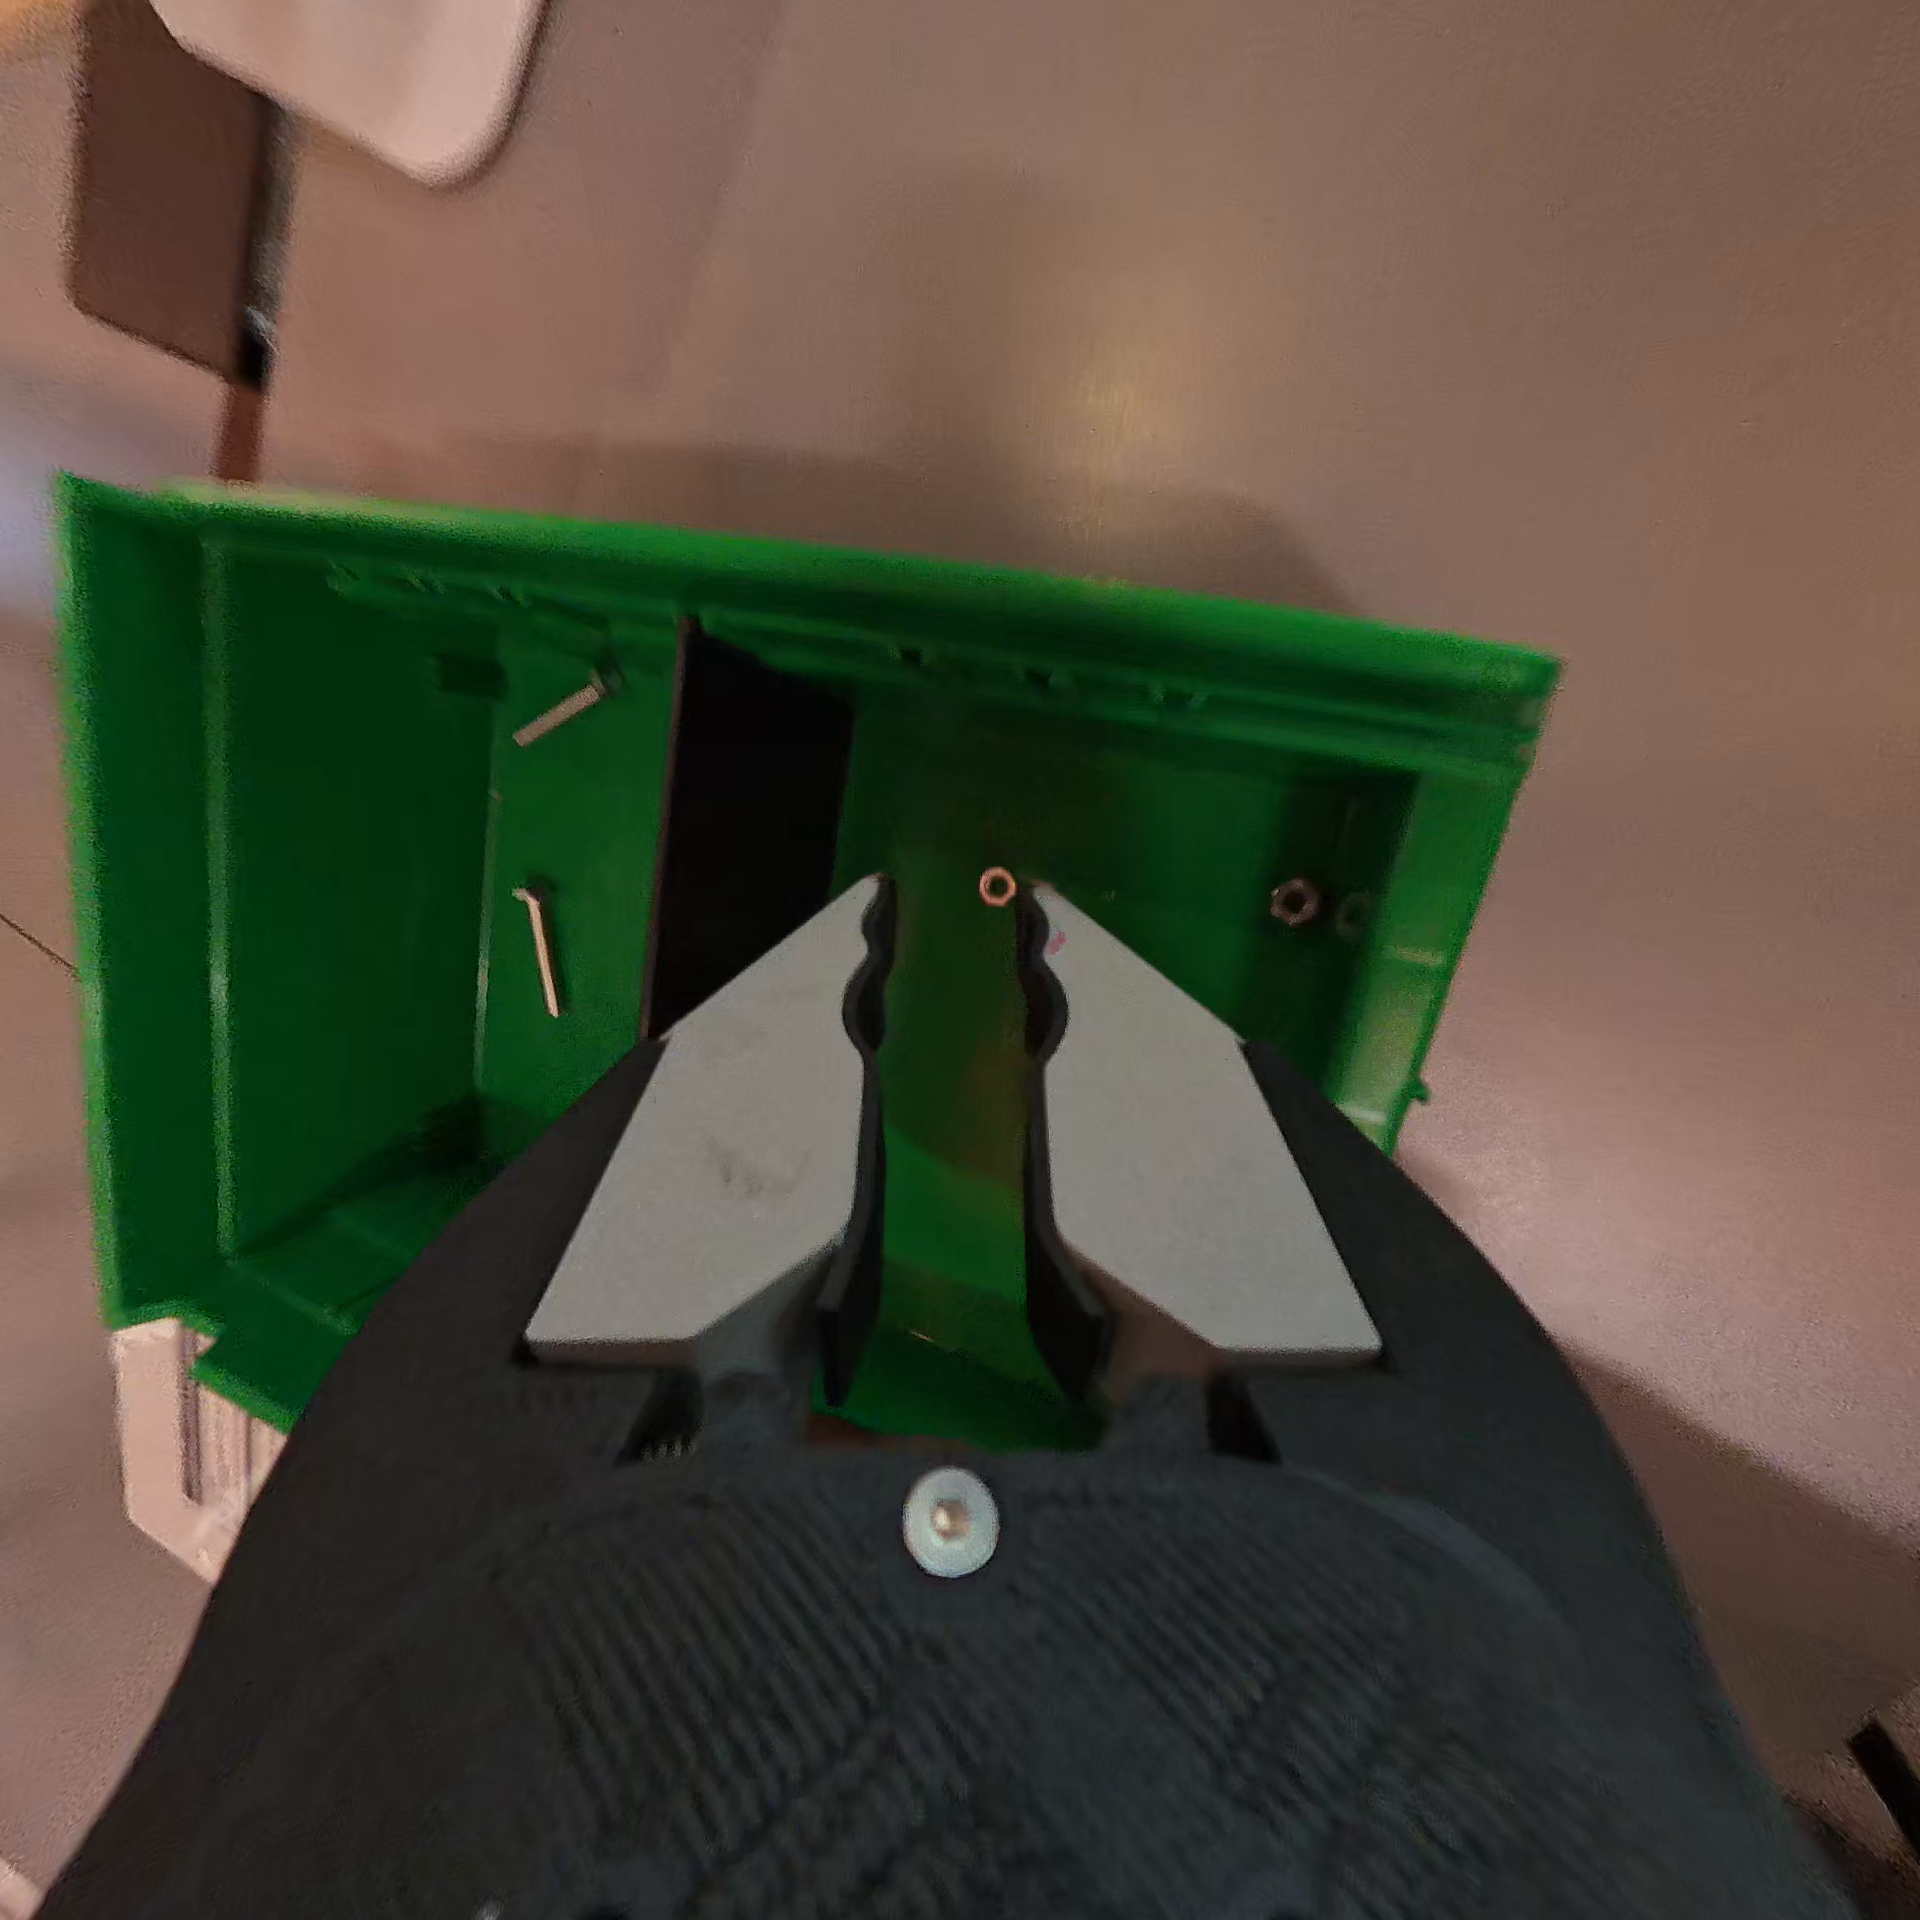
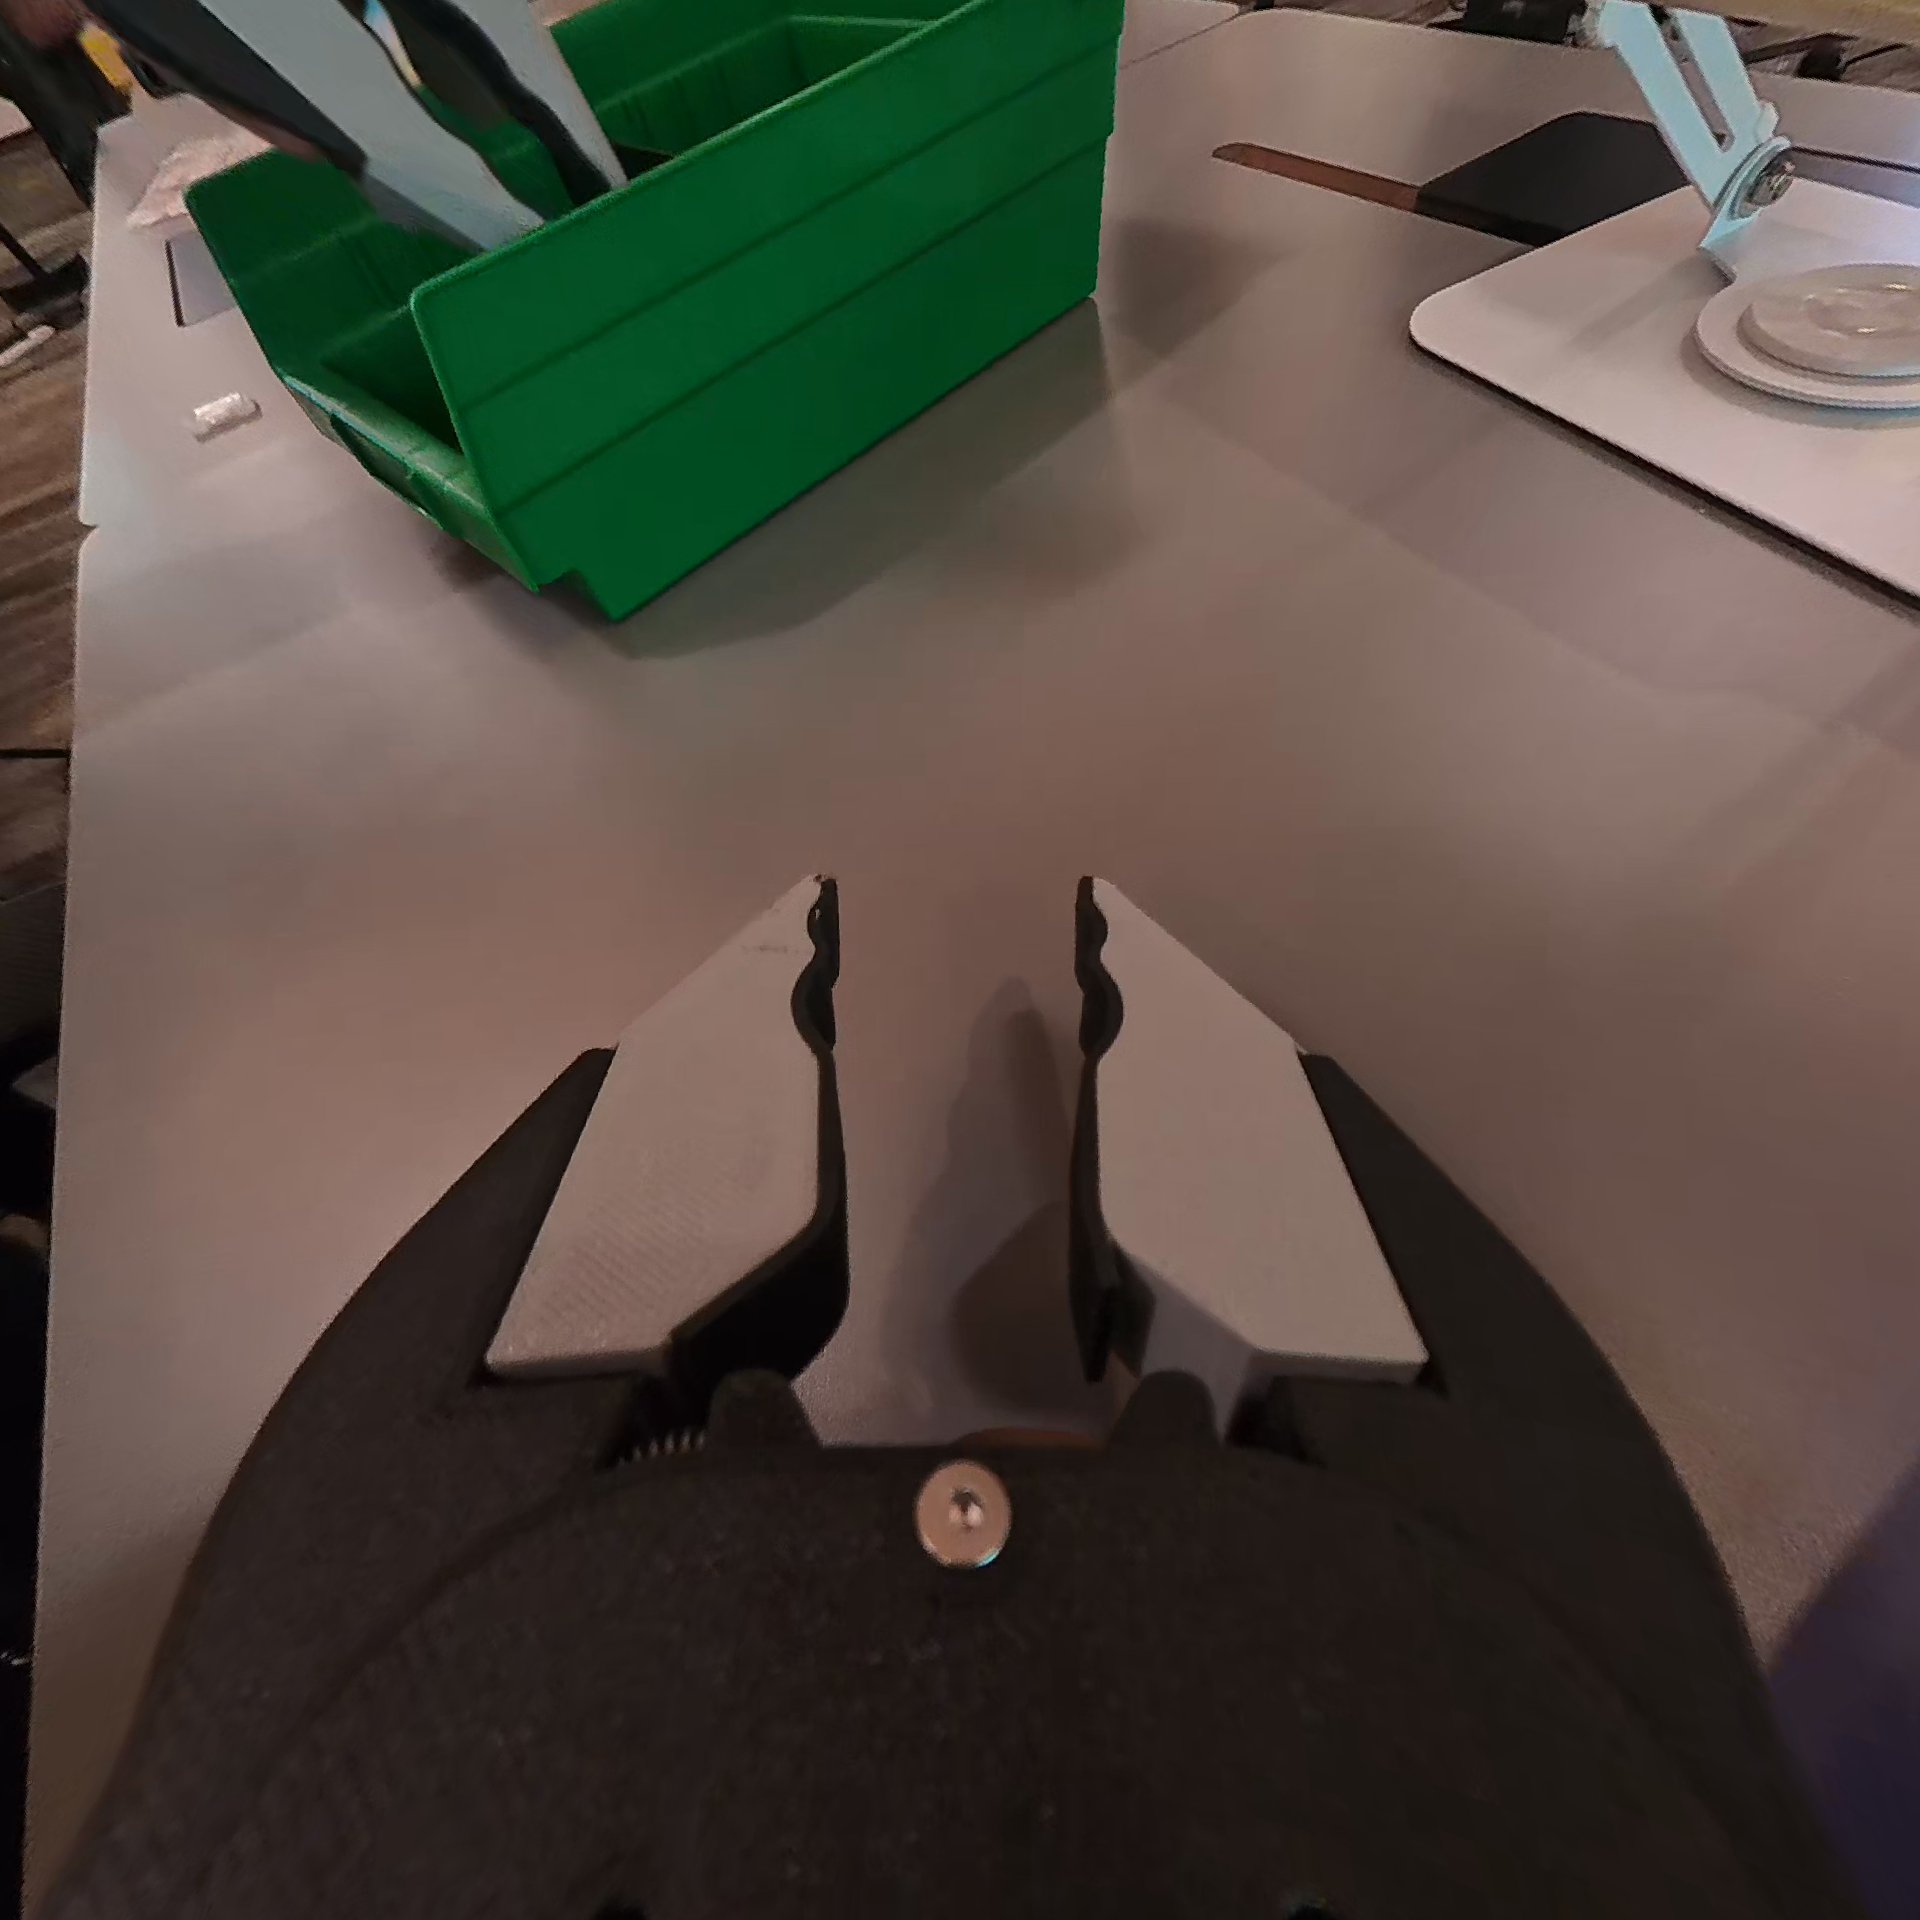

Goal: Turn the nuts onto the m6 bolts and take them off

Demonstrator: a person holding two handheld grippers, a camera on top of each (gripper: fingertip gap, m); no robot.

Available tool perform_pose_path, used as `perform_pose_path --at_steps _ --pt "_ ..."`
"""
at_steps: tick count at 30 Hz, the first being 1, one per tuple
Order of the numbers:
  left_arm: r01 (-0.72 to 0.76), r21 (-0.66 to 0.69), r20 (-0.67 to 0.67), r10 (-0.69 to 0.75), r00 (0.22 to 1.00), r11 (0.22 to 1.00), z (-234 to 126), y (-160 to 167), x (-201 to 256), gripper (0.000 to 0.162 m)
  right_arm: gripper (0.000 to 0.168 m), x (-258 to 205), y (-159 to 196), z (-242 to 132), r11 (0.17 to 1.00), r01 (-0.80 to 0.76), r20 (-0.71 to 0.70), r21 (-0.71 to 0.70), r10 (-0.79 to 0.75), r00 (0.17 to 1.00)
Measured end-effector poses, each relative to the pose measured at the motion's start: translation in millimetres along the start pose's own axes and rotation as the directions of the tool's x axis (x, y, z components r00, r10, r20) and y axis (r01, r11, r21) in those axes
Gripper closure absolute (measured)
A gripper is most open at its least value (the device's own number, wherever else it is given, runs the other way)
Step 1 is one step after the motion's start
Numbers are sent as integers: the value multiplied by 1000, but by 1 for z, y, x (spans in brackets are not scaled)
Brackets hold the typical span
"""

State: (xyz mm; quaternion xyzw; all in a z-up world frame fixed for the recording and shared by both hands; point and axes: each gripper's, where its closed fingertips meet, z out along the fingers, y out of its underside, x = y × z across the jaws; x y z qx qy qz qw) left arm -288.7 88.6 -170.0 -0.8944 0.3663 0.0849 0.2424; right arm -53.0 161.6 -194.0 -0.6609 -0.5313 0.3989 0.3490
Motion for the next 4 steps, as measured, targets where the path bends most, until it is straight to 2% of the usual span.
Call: perform_pose_path --at_steps 1,4 --pt "7 -39 -13 -8 1000 999 9 8 0 138 126 -1 1 1 1000 8 -2 -6 -8 1000" --pt "31 -110 -52 -37 998 993 34 22 1 135 126 -2 1 1 1000 30 -9 -11 -30 1000"
